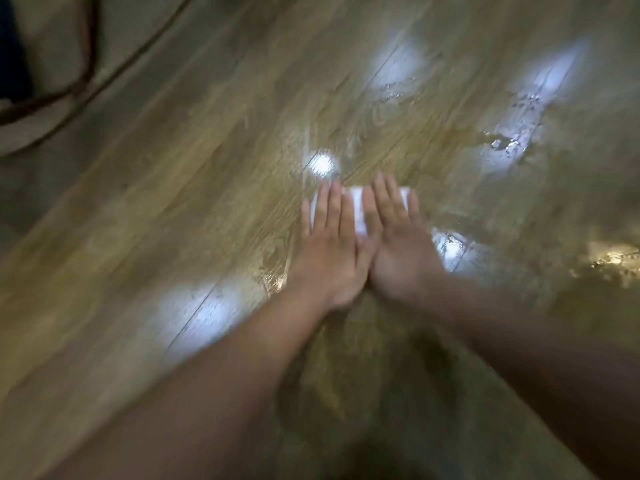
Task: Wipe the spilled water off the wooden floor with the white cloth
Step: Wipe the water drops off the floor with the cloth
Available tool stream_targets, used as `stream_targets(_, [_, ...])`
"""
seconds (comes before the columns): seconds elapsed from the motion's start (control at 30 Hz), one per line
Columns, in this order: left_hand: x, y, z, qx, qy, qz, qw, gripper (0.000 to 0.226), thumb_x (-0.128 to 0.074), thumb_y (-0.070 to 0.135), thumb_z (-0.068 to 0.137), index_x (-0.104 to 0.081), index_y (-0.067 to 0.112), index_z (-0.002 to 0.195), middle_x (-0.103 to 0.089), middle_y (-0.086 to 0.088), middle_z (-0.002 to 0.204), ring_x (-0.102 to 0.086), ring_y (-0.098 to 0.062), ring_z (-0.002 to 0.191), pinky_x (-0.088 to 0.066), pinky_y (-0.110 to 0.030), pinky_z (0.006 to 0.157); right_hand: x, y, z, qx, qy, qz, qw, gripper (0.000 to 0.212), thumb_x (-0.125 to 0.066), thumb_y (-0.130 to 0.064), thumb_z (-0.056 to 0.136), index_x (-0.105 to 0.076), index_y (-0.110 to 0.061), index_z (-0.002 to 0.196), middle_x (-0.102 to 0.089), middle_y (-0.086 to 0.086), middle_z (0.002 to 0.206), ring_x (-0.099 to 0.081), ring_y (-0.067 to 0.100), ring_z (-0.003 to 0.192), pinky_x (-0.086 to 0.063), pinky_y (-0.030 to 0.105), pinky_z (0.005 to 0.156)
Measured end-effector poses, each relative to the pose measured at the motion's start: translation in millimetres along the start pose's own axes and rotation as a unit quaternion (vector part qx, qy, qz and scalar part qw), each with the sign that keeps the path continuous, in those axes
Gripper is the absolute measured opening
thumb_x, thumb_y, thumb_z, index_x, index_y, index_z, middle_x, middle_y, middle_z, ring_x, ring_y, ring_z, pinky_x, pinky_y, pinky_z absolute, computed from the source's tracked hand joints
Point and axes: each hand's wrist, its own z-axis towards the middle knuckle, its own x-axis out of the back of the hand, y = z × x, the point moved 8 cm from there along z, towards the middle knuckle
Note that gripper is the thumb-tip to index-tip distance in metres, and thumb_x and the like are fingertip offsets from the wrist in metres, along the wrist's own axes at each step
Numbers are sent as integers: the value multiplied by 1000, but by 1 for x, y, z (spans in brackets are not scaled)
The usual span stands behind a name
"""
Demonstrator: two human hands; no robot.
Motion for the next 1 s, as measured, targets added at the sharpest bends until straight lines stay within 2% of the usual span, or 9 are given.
stream_targets(0.1, [-49,31,-123,-44,-8,4,999,73,-25,44,100,-22,-8,151,-8,-27,161,-8,-41,150,-18,-61,117,-35,-37,-126,15,-1,34,999,62,-16,-35,102,-24,3,150,-16,23,159,-14,36,149,-22,59,113])
stream_targets(0.2, [-70,43,-156,-26,-7,22,999,80,-38,54,94,-36,-7,146,-24,-27,157,-25,-42,146,-23,-60,113,-49,-36,-170,19,5,35,999,59,-22,-38,101,-33,-2,147,-27,17,157,-26,32,146,-30,61,108])
stream_targets(0.37, [-37,49,-60,-28,20,18,999,80,-6,58,100,-15,0,154,-8,-22,163,-1,-33,152,-6,-61,118,-23,12,-92,1,19,13,1000,65,-20,-45,100,-16,-10,154,-17,10,162,-10,23,151,-7,64,115])
stream_targets(0.47, [-13,60,32,-43,23,27,998,81,-6,59,98,-3,4,156,4,-19,164,11,-30,152,10,-60,117,-1,69,-19,-41,10,-25,999,71,-12,-52,97,0,-14,156,0,8,164,6,21,151,3,63,116])
stream_targets(0.6, [27,65,148,-35,14,122,992,77,0,60,98,12,8,155,20,-13,163,20,-26,150,15,-57,117,31,125,77,-49,-16,-79,996,78,-8,-57,93,5,-13,156,7,7,164,11,20,151,8,65,114])
stream_targets(0.67, [33,73,165,-88,1,152,985,69,-1,50,102,14,8,154,20,-10,163,20,-22,150,14,-50,120,35,136,98,-66,-32,-123,990,73,-9,-55,96,12,-16,155,13,6,164,15,20,150,9,65,114])
stream_targets(0.83, [5,77,103,-133,-19,55,989,63,-6,40,104,6,5,155,8,-9,166,13,-19,152,10,-39,122,21,111,39,-106,-8,-56,993,65,-13,-36,99,8,-9,154,12,10,163,14,24,150,5,63,116])
stream_targets(0.93, [-21,89,14,-166,-18,47,985,69,1,43,99,-1,3,155,3,-12,166,13,-22,152,7,-44,123,-1,78,-55,-117,0,-12,993,67,-15,-38,97,1,-7,154,2,14,163,5,29,151,-5,66,115])
stream_targets(1.0, [-46,104,-65,-208,-31,36,977,67,-12,40,102,-13,0,155,-6,-16,165,6,-28,152,-5,-50,123,-21,49,-132,-109,1,12,994,68,-25,-38,96,-13,-5,154,-9,17,162,-8,33,150,-12,68,113])
